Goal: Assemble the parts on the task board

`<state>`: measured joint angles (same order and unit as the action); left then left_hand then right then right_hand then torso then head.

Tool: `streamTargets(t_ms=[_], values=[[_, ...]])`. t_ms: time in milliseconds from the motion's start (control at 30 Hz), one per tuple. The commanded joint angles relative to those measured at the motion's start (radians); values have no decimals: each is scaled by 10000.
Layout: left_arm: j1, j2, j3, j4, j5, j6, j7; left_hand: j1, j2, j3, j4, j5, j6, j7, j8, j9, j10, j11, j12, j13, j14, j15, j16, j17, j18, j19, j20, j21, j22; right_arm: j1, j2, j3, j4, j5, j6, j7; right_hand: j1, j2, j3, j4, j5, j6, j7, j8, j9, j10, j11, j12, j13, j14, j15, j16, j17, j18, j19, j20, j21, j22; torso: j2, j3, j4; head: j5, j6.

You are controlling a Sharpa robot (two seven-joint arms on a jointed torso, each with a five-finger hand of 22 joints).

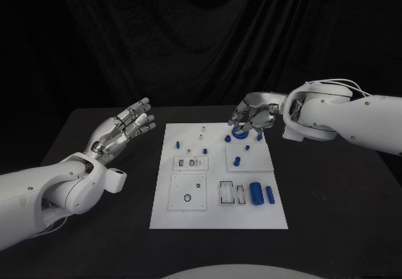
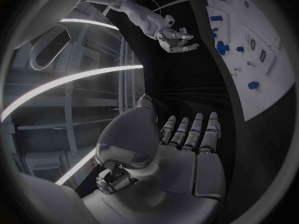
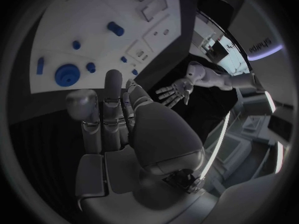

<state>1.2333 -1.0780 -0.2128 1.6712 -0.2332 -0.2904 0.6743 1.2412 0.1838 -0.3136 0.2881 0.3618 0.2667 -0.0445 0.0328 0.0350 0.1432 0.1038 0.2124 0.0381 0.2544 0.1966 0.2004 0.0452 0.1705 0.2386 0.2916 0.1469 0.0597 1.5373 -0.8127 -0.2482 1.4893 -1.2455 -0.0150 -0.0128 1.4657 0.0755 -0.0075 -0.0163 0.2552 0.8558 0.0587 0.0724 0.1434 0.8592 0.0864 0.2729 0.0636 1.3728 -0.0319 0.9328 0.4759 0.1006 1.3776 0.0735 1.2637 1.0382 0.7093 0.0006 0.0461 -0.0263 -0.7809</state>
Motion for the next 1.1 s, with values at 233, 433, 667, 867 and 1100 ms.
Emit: streamTargets(t_ms=[233, 433, 667, 867, 1100], values=[[97, -114, 11, 272, -318, -236, 1379, 125, 15, 71, 23, 90, 63, 19, 40, 9, 17, 19, -8, 4, 72, 49, 52, 10, -104, 99, 28, 47, 5, 65, 296, 9, -70, -4692, -621, -636, -330, -625, 1201, -35, 339, 41, -124, -52, -4, 196, -163, -591, 26, 711, -133, 1722, 2193, -373, 643, -97, 1546, 2386, 218, -61, 117, -47, 65], [113, -126, 11, 310, -320, -204, 1375, 163, 24, 80, 22, 134, 55, 27, 36, 7, 7, 28, -28, 1, 78, 75, 58, 9, -125, 110, 29, 51, 2, 69, 411, 9, -189, -4964, -706, -464, -564, -1041, 2170, -122, 1311, -73, -319, -86, 16, 185, -155, -802, 41, 697, -140, 1693, 2203, -379, 599, -118, 1605, 2522, 213, -66, 123, -70, 64], [119, -63, 11, 272, -321, -136, 1373, 181, 27, 84, 20, 148, 54, 31, 35, 6, 3, 33, -35, -1, 85, 83, 64, 9, -132, 120, 29, 56, 3, 49, 576, 9, -438, -5032, -690, -128, -1187, -1472, 2778, 148, 1316, 109, -438, -34, 126, 327, -232, -780, 81, 700, -178, 1673, 2228, -380, 581, -149, 1617, 2612, 218, -61, 136, -64, 84], [119, 27, 11, 173, -320, -65, 1378, 222, 33, 94, 19, 188, 28, 37, 28, 1, -8, 45, -55, -4, 75, 98, 59, 5, -152, 133, 28, 62, 1, -44, 679, 8, -669, -5045, -640, 162, -1641, -1687, 2753, 460, 1094, 57, -337, -71, 165, 317, -235, -733, 122, 675, -182, 1607, 2167, -375, 555, -150, 1584, 2611, 229, -65, 112, -49, 87], [119, 139, 11, 58, -320, 30, 1386, 247, 39, 100, 19, 210, 17, 41, 23, -1, -10, 54, -59, -4, 86, 108, 70, 7, -164, 140, 28, 65, -1, -214, 823, 8, -974, -5048, -728, 406, -1642, -1762, 2746, 585, 899, -311, 438, -101, -89, -2, -81, -1038, 44, 641, -79, 1456, 2017, -358, 508, -63, 1501, 2568, 226, -69, 110, -63, 70]])
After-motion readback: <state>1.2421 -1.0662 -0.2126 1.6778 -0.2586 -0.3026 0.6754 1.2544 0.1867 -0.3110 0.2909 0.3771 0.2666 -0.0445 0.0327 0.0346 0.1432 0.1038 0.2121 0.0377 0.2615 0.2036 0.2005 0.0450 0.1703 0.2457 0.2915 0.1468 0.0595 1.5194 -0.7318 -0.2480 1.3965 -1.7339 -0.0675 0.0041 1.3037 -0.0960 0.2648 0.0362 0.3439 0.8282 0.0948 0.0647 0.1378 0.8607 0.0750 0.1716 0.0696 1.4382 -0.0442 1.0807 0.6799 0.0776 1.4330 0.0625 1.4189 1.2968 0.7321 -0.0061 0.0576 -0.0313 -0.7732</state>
